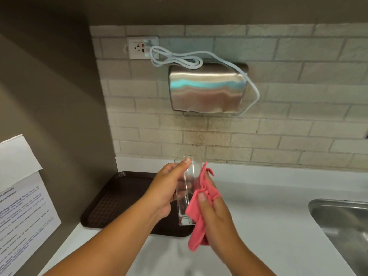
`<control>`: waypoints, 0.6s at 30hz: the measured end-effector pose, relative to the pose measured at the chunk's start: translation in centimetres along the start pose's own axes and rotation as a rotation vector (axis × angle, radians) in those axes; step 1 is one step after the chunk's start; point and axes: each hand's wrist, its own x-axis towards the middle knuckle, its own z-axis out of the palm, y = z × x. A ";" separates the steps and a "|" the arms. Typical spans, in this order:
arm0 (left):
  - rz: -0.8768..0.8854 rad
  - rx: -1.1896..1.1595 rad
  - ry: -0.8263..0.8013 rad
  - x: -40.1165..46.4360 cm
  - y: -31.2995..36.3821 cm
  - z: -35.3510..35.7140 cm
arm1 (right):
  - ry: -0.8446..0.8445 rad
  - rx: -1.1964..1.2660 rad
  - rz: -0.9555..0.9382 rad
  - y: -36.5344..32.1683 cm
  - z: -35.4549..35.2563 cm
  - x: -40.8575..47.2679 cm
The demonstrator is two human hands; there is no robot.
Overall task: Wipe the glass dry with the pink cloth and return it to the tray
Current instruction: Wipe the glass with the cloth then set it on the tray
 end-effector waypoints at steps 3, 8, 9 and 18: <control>-0.025 0.001 -0.002 0.0 -0.3 -0.3 | -0.074 -0.389 -0.208 -0.1 0.9 -1.4; -0.033 -0.008 0.007 0.0 -0.7 -0.1 | -0.092 -0.770 -0.238 -2.1 1.4 -0.3; -0.029 -0.015 0.011 0.1 -0.5 -0.1 | -0.086 -0.786 -0.251 -2.4 1.5 -0.2; 0.002 -0.018 -0.007 -0.4 -1.0 0.0 | -0.013 -0.480 -0.131 -2.7 0.8 1.9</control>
